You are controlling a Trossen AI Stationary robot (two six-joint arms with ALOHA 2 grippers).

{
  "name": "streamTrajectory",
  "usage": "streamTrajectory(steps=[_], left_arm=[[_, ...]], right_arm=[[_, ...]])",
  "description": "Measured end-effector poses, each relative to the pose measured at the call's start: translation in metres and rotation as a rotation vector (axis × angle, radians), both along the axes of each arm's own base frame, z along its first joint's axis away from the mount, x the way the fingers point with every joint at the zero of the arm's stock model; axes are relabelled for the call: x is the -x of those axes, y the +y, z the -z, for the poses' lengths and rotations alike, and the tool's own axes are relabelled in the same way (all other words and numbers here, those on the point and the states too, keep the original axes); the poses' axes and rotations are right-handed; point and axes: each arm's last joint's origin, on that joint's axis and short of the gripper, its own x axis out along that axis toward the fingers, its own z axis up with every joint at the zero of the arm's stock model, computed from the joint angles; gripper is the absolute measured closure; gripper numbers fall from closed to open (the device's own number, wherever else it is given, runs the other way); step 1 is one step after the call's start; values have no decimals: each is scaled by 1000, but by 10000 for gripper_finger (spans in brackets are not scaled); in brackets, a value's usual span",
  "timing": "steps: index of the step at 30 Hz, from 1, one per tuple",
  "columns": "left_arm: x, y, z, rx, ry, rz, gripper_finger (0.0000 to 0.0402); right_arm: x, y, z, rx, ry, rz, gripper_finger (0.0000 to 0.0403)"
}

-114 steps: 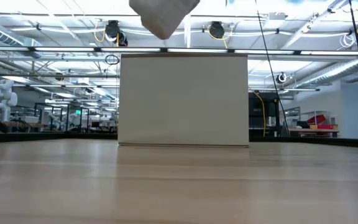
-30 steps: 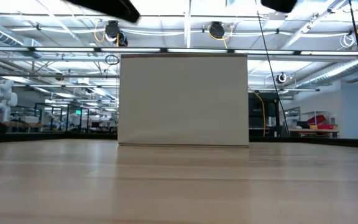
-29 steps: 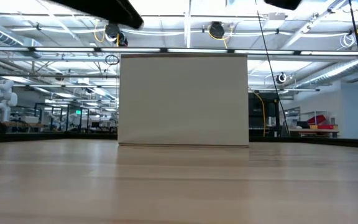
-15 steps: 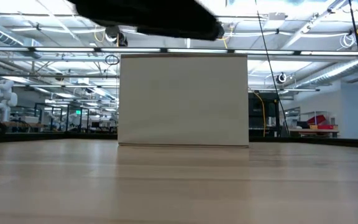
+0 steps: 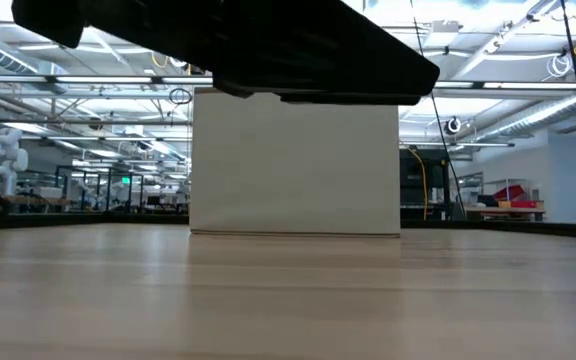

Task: Fold towel
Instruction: Fold the orange towel

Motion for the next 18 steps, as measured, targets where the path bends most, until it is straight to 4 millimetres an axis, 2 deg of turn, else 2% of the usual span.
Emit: streamTrajectory(steps=[10,18], left_arm=[[-2,3,0,31,6,-3,227],[-2,3,0,30,7,-3,227]], right_arm=[[-1,15,4,-32,-75,67,202],[13,11,31,180,80,8,202]])
